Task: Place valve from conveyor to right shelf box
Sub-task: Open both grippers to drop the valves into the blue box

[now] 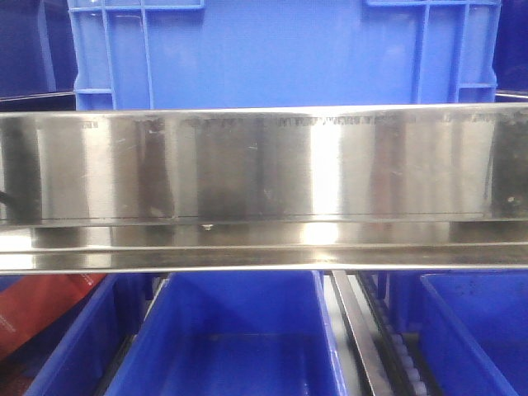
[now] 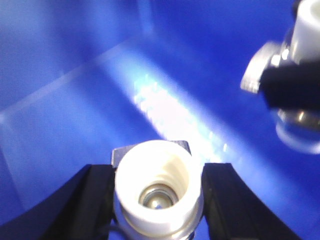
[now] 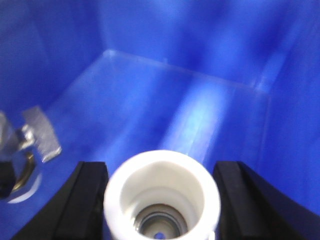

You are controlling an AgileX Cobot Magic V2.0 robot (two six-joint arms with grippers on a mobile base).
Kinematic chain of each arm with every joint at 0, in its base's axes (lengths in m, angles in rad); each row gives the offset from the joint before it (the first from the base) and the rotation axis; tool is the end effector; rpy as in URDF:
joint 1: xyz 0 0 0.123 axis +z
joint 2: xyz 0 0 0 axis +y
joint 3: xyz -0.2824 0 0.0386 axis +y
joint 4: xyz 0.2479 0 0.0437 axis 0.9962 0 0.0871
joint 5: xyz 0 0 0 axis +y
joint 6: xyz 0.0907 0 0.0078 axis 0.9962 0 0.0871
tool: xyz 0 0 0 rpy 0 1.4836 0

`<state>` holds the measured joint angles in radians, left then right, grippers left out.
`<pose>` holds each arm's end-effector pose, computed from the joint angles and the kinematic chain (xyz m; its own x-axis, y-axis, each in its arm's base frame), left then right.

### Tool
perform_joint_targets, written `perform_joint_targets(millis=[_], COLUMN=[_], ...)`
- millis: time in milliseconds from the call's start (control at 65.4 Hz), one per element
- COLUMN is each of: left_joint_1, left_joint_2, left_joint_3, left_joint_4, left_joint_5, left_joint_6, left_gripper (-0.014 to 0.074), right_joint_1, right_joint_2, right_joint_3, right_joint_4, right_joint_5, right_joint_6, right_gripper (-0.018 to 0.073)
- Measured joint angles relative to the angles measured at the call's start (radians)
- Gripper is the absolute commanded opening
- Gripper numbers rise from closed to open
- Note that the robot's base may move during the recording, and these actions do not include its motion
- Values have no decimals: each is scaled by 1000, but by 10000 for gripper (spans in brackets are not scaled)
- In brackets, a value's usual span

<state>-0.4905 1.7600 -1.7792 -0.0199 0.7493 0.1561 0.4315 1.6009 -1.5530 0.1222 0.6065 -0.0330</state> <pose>0.3618 -0.1946 0.3869 -0.4557 0.4032 -0.7936 0.5504 0.8283 0.1049 0.3366 0.1620 0.3873 -0.5160 -0.1634 -0.8408 -0.4367 0.8947 0.0941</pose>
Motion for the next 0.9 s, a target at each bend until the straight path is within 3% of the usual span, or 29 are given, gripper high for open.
perform_joint_targets(millis=[107, 199, 306, 382, 489, 596, 703, 765, 902], left_joint_1=[3, 3, 3, 3, 3, 3, 3, 3, 3], left_joint_2=[0, 0, -2, -6, -32, -81, -145, -187, -276], left_joint_3=[-1, -5, -7, -7, -7, -7, -7, -7, -8], left_joint_4=[1, 1, 1, 1, 1, 1, 4, 5, 7], left_joint_5=[5, -5, -7, -7, -7, 1, 17, 29, 84], left_joint_6=[0, -2, -2, -2, -2, -2, -2, -2, -2], left_gripper=[438, 571, 599, 586, 503, 300, 37, -112, -111], right_joint_1=[0, 0, 0, 0, 0, 0, 0, 0, 0], right_joint_2=[2, -1, -6, -13, -40, -86, -150, -189, -297], right_joint_3=[-12, -48, -94, -122, -131, -131, -131, -131, -106], right_joint_4=[0, 0, 0, 0, 0, 0, 0, 0, 0], right_joint_5=[2, -3, 21, 44, 66, 87, 96, 105, 109], right_joint_6=[0, 0, 0, 0, 0, 0, 0, 0, 0], right_gripper=[432, 510, 510, 463, 303, 64, -162, -162, -162])
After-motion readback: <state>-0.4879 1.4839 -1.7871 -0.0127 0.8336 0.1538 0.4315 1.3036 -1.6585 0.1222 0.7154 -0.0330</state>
